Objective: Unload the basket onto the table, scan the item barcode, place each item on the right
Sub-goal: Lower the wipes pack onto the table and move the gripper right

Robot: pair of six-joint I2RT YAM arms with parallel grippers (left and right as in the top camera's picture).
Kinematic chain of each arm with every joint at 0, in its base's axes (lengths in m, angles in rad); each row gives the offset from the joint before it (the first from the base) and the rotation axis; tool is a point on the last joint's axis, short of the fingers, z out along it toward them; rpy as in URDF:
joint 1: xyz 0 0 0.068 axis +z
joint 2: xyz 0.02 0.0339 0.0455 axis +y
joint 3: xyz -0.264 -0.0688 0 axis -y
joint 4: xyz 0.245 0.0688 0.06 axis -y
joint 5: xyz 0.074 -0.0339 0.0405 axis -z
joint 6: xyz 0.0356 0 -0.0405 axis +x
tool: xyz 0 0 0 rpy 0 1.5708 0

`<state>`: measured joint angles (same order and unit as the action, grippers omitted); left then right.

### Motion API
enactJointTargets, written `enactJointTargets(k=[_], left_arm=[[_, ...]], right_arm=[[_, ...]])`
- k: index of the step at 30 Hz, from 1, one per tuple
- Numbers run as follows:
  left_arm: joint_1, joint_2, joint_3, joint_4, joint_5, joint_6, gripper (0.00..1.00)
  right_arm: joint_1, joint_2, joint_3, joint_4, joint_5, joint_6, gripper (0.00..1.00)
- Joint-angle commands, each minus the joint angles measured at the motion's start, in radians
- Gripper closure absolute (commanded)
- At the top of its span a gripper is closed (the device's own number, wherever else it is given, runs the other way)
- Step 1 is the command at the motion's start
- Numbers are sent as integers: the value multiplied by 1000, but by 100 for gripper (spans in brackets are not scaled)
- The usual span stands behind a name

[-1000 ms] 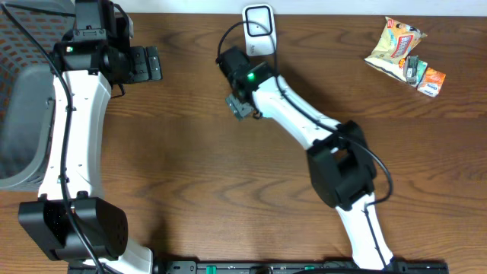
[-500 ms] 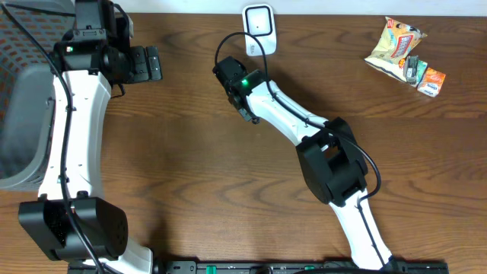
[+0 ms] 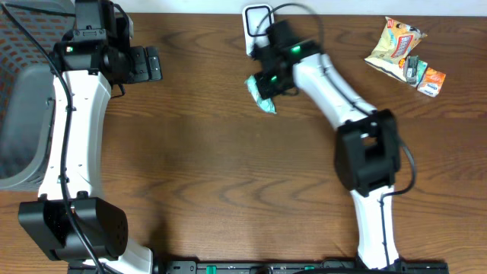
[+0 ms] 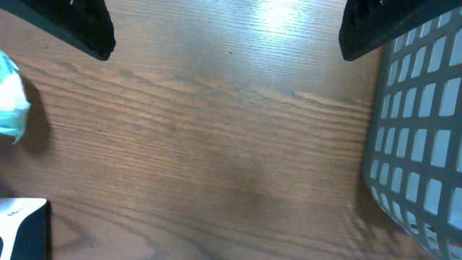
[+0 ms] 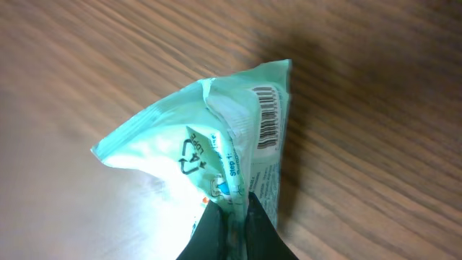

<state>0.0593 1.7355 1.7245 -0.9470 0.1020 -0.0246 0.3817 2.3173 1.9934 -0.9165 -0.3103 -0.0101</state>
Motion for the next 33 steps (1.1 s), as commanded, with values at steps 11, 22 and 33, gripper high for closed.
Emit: enactJointTargets(k=[11, 22, 33], left_arm=[[-2, -2, -4, -6, -2, 13, 2], [-2, -2, -4, -6, -2, 13, 2], [-2, -2, -4, -6, -2, 13, 2]], right_arm=[[-210, -26, -225, 2, -776, 13, 99], [-321, -35, -373, 82, -532, 162, 90], [-237, -175, -303, 35, -307, 114, 52]])
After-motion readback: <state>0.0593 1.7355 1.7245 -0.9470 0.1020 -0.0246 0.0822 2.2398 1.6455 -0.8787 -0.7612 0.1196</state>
